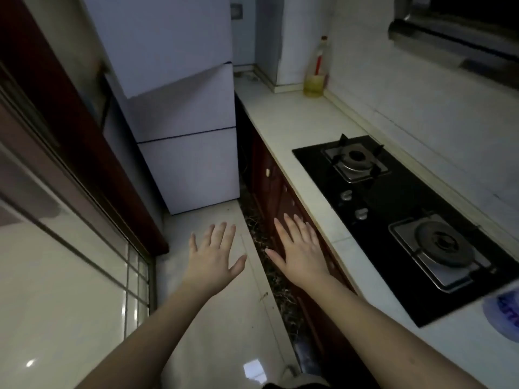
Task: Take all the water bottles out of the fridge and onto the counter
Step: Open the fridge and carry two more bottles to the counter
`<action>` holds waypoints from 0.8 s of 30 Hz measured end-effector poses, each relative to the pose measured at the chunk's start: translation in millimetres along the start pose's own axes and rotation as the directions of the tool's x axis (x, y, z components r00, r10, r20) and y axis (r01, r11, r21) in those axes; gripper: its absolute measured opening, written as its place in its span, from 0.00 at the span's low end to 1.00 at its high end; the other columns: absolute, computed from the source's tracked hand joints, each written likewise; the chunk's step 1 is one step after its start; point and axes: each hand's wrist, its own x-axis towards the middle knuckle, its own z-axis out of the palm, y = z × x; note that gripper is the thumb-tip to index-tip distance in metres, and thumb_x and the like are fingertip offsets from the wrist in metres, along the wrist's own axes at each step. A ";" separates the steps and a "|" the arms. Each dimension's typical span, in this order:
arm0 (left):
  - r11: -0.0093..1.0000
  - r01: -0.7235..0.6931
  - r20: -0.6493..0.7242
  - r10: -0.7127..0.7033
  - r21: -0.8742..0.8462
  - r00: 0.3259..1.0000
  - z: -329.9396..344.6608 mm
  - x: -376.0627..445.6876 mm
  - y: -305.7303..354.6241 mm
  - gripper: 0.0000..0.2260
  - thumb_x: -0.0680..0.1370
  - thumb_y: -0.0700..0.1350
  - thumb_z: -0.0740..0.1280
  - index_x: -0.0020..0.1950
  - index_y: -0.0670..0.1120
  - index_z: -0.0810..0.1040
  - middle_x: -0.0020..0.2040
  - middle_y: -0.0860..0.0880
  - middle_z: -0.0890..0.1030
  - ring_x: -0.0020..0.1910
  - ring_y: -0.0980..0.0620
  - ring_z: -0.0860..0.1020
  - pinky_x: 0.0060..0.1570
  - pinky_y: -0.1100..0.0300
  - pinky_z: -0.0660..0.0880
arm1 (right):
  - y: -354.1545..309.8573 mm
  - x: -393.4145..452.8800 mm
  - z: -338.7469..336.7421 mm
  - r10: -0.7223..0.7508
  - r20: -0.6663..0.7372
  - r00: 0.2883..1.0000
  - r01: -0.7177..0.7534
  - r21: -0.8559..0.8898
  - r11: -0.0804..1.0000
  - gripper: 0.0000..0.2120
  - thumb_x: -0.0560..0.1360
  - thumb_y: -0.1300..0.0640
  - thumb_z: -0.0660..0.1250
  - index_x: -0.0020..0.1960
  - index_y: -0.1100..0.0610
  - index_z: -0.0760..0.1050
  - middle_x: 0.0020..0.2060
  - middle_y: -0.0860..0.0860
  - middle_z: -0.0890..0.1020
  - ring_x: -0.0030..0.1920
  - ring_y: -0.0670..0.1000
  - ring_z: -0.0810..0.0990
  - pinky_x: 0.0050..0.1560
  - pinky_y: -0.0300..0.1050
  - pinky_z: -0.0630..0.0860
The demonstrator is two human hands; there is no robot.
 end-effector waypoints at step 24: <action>0.940 0.321 -0.112 -0.308 0.119 0.945 -66.6 179.1 -135.9 0.37 0.75 0.68 0.46 0.79 0.50 0.58 0.77 0.47 0.65 0.77 0.44 0.60 0.72 0.33 0.57 | -57.8 295.0 -7.0 -0.292 -0.041 0.956 0.293 0.022 0.956 0.34 0.78 0.35 0.47 0.74 0.54 0.67 0.71 0.56 0.72 0.72 0.59 0.68 0.71 0.58 0.63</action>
